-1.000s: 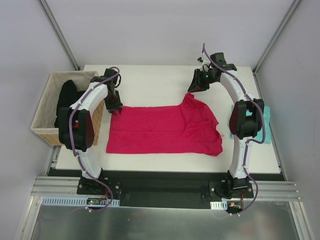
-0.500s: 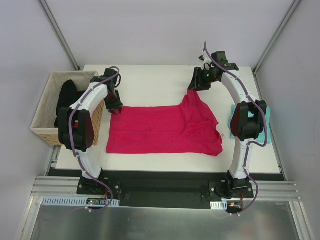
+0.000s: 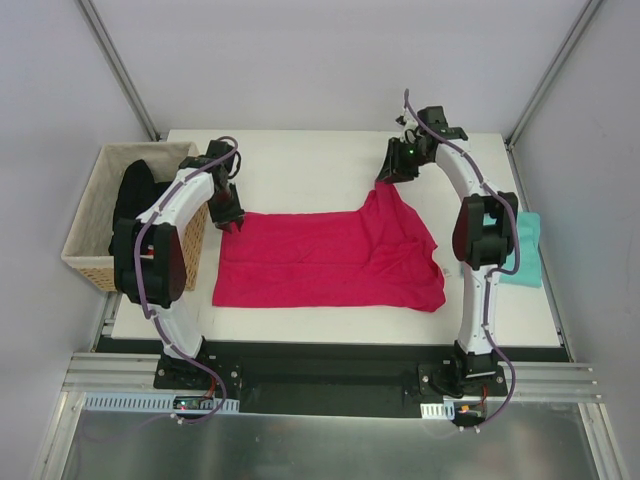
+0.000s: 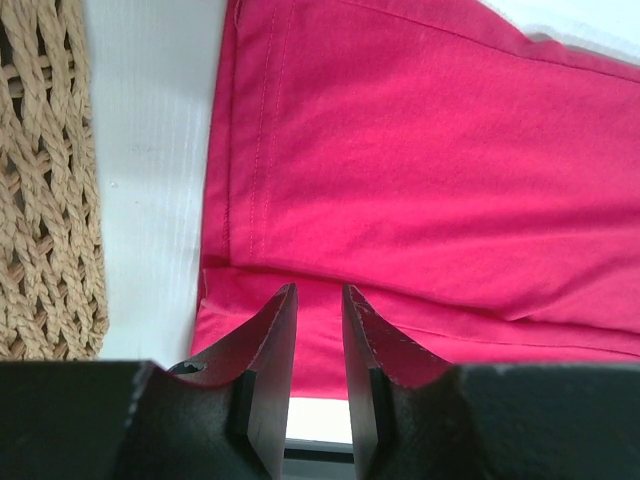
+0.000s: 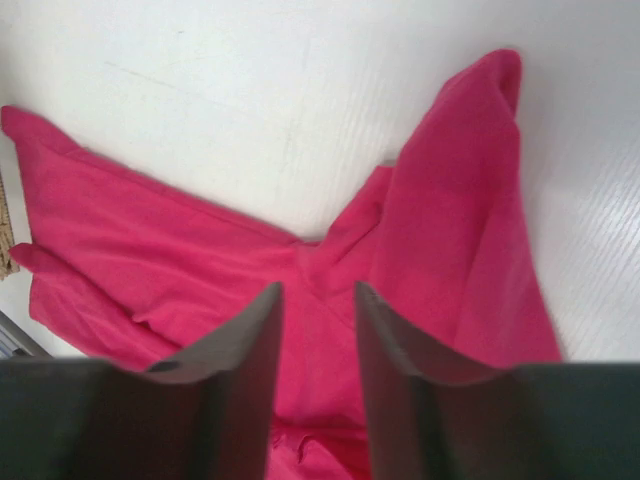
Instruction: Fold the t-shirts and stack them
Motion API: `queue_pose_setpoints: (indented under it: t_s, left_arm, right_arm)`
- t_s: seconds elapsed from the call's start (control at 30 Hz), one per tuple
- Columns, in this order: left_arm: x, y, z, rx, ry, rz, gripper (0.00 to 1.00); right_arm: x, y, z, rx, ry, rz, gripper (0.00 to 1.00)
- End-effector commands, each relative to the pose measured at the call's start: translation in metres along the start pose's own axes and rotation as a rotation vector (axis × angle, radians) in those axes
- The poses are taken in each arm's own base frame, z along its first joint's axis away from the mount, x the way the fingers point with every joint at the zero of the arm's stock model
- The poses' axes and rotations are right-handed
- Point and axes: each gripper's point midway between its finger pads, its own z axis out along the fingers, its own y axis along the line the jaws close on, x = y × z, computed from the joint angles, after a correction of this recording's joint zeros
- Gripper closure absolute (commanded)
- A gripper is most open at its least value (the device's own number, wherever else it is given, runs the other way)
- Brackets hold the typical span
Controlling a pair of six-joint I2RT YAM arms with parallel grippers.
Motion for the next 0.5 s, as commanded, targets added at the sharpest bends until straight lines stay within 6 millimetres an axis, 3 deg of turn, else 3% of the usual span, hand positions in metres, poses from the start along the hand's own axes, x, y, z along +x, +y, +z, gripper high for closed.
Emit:
queue_pose_setpoints:
  t_s: [0.0, 0.23, 0.47]
  left_arm:
    - [0.001, 0.002, -0.019, 0.008, -0.042, -0.012, 0.75]
    - [0.001, 0.001, -0.016, 0.008, -0.03, -0.016, 0.75]
    - [-0.007, -0.003, -0.018, 0.014, -0.037, -0.011, 0.75]
  right_arm:
    - [-0.022, -0.021, -0.006, 0.009, -0.048, 0.048, 0.69]
    - [-0.036, -0.048, -0.016, 0.022, -0.092, 0.085, 0.74]
    - [-0.033, -0.071, -0.011, 0.032, -0.082, 0.133, 0.71]
